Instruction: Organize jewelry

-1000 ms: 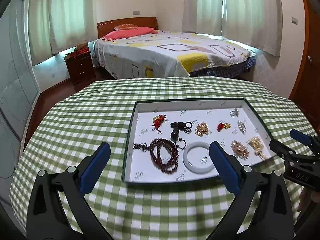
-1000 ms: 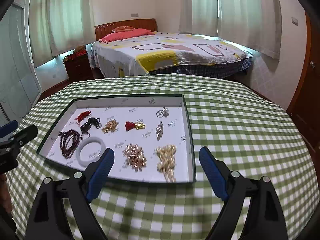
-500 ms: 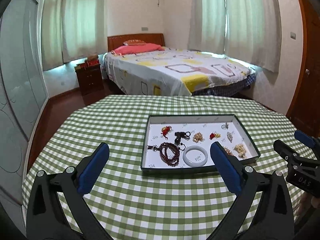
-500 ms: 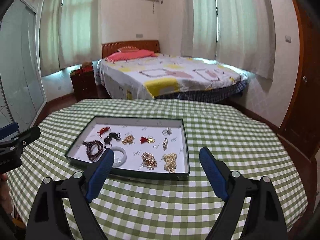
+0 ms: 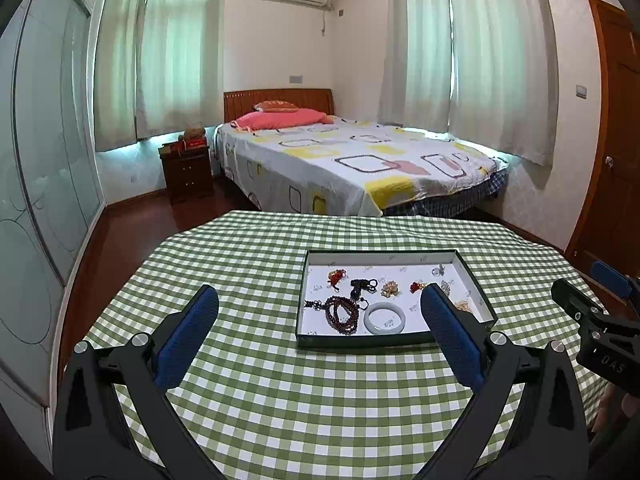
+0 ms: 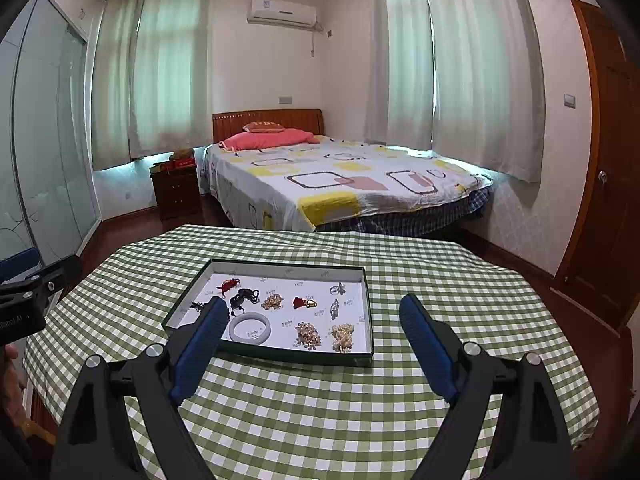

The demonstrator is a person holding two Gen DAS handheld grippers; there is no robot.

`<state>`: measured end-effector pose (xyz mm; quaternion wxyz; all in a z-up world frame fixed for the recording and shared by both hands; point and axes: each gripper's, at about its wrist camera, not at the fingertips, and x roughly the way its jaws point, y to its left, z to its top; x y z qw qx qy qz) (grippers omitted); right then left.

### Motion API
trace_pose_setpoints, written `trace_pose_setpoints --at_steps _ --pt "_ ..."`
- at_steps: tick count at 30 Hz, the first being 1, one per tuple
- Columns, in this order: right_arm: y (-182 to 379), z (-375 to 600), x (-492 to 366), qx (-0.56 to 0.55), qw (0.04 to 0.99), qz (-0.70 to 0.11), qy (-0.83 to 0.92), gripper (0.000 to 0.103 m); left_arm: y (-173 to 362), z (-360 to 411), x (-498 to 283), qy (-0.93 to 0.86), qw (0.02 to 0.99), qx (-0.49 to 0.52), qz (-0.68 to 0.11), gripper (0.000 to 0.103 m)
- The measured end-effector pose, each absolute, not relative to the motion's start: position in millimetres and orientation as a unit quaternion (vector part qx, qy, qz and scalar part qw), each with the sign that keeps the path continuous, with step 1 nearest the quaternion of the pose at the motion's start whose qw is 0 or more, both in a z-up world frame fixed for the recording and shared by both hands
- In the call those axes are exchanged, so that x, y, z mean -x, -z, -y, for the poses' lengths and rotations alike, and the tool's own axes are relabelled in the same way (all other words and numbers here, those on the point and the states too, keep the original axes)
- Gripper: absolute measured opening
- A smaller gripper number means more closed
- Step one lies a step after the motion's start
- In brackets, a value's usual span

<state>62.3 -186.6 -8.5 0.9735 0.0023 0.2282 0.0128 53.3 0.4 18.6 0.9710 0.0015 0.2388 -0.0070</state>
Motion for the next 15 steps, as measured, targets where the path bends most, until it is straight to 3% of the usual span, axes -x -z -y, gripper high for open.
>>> trace_pose_setpoints --at_steps 15 --pt "4 187 -51 0.000 0.977 -0.213 -0.010 0.085 -26 -3 -42 0.005 0.974 0.001 -0.226 0.098"
